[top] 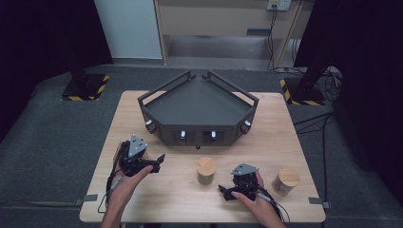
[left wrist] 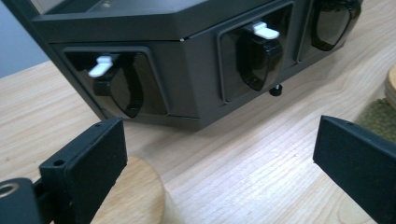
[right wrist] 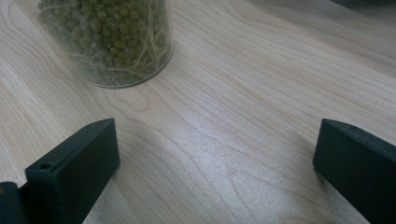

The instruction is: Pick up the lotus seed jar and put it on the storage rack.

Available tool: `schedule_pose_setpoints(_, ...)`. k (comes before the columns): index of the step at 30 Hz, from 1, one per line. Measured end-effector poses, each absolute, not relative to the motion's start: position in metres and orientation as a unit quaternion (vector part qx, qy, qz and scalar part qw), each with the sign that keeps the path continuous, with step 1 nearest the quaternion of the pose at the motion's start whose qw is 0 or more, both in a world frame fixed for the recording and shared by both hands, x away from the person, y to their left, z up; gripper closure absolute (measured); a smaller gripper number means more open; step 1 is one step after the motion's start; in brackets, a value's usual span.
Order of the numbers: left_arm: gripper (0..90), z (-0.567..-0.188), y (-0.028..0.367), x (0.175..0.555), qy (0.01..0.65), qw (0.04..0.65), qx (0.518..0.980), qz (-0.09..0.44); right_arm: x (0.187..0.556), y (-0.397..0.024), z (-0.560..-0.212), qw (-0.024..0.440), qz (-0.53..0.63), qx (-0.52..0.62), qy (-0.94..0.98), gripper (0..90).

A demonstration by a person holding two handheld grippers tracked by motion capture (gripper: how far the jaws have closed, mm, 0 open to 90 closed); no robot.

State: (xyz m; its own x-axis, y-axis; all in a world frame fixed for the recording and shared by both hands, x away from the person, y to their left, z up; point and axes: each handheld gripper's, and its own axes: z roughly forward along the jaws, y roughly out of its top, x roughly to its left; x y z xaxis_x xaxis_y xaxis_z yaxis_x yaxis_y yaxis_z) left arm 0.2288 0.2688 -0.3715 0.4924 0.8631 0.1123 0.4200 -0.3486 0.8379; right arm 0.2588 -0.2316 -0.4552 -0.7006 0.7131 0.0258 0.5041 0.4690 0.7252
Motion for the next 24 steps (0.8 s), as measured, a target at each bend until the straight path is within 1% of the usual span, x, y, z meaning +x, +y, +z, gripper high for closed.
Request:
schedule_pose_setpoints(6, 2.0, -0.372, 0.276, 0.230, 0.418, 0.395, 0.765, 0.291, 0.259, -0.232, -0.455, 0.142, 0.369, 0.360, 0.845, 0.4)
schedule_pose_setpoints(12, 1.8, -0.368, 0.285, 0.238, 0.412, 0.383, 0.774, 0.292, 0.259, -0.232, -0.455, 0.142, 0.368, 0.360, 0.845, 0.5)
schedule_pose_setpoints(17, 1.9, -0.373, 0.290, 0.241, 0.414, 0.375, 0.775, 0.297, 0.259, -0.232, -0.455, 0.142, 0.368, 0.361, 0.845, 0.5)
schedule_pose_setpoints(24, 1.9, -0.379, 0.300, 0.246, 0.421, 0.383, 0.767, 0.297, 0.259, -0.232, -0.455, 0.142, 0.369, 0.361, 0.845, 0.5)
